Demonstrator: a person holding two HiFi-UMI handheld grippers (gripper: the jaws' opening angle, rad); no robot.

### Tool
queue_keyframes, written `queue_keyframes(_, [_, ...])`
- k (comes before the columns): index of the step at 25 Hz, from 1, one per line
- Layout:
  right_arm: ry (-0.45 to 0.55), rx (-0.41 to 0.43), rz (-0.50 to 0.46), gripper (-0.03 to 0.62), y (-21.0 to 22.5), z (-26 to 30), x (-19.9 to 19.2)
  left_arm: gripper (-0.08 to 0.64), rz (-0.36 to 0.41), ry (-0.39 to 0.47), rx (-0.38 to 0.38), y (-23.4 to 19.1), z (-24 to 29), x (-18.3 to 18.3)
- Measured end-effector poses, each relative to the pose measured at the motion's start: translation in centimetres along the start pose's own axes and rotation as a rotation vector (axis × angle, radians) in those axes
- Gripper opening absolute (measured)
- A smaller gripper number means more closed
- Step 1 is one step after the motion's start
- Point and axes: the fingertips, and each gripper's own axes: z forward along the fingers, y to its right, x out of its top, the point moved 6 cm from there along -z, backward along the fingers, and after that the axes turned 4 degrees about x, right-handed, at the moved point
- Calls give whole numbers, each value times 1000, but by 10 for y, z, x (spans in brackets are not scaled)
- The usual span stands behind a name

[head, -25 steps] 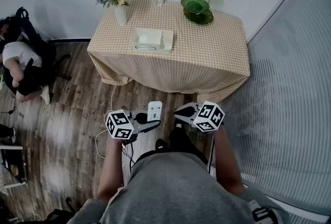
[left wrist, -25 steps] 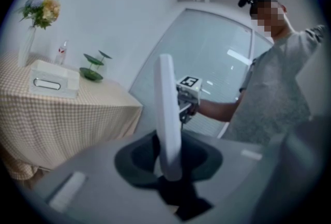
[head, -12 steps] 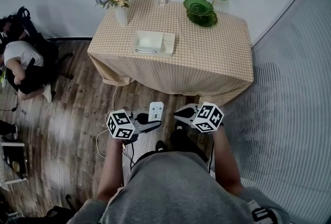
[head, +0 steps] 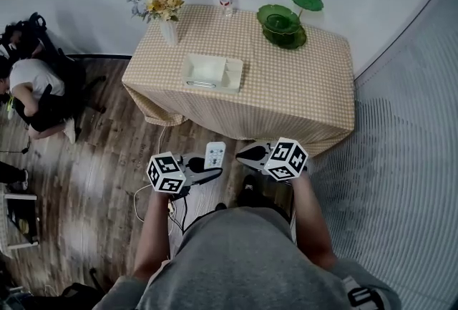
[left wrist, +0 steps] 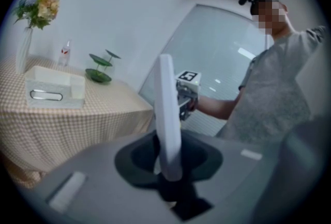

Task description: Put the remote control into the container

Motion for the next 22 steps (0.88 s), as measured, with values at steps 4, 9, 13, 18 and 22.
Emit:
queue_keyframes(4, [-3, 29, -9, 18, 21, -11, 5, 89, -5, -7, 26, -11, 10, 13])
queue_keyframes(9, [-11, 82, -27, 18, 43, -22, 15, 89, -24, 0, 67, -20, 18, 27])
queue_keyframes(13, [-9, 122, -45, 18, 60, -28, 24, 89, -40, 12, 101, -25, 24, 36])
queue_keyframes(18, [-22, 165, -51, 18, 74, -35, 24, 89, -70, 24, 134, -30, 34, 42])
queue_keyframes(22, [-27, 174, -47, 18, 87, -46, 19, 89, -87, 21, 147, -37, 46, 43])
